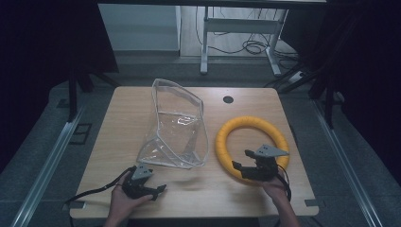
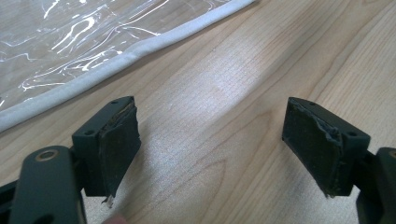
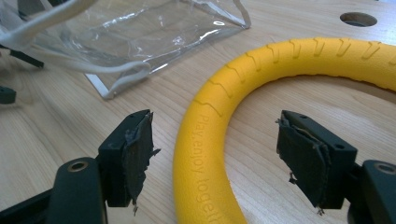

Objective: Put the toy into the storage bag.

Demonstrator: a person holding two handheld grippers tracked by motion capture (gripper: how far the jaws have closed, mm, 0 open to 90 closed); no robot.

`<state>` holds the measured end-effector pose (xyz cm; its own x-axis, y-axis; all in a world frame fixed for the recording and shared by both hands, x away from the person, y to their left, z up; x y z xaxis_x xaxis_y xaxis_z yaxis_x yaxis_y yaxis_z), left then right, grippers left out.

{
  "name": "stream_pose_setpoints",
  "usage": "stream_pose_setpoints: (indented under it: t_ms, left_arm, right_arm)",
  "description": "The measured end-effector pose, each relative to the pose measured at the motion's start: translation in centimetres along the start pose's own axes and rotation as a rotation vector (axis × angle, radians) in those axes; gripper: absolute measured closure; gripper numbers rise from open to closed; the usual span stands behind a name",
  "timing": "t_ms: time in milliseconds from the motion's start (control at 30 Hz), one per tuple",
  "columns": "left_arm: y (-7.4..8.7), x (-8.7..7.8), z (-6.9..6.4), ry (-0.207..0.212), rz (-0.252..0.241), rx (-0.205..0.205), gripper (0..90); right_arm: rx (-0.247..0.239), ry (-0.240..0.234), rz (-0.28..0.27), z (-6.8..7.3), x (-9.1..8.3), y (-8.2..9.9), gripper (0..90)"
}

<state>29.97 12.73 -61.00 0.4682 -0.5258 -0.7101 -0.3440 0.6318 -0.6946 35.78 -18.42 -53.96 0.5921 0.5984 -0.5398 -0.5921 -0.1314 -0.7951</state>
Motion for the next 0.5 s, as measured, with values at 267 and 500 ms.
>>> stream_pose_setpoints:
  t_ms: [267,500]
  left_arm:
    - [0.0,-0.03,0.01,-0.001,0.0,0.0,18.9]
    - [-0.12,-0.31,0.14,-0.011,-0.008,-0.003,18.8]
  right_arm:
    - [-0.009,0.005,0.024,-0.1,0.2,0.36,28.7]
    - [-0.006,-0.002,0.036,-0.05,-0.04,0.28,29.7]
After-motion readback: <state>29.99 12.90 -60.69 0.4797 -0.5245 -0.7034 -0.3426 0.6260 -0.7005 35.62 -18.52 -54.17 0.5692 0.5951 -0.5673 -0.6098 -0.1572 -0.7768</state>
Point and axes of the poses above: each handheld gripper's, and its own axes: x roughly forward along the jaws, y roughly out of its underside, z roughly to its left, the point moved 10 cm from there along x, roughly forward along the jaws, and after that the axes turned 14 degrees about x, right-handed, at the moved point
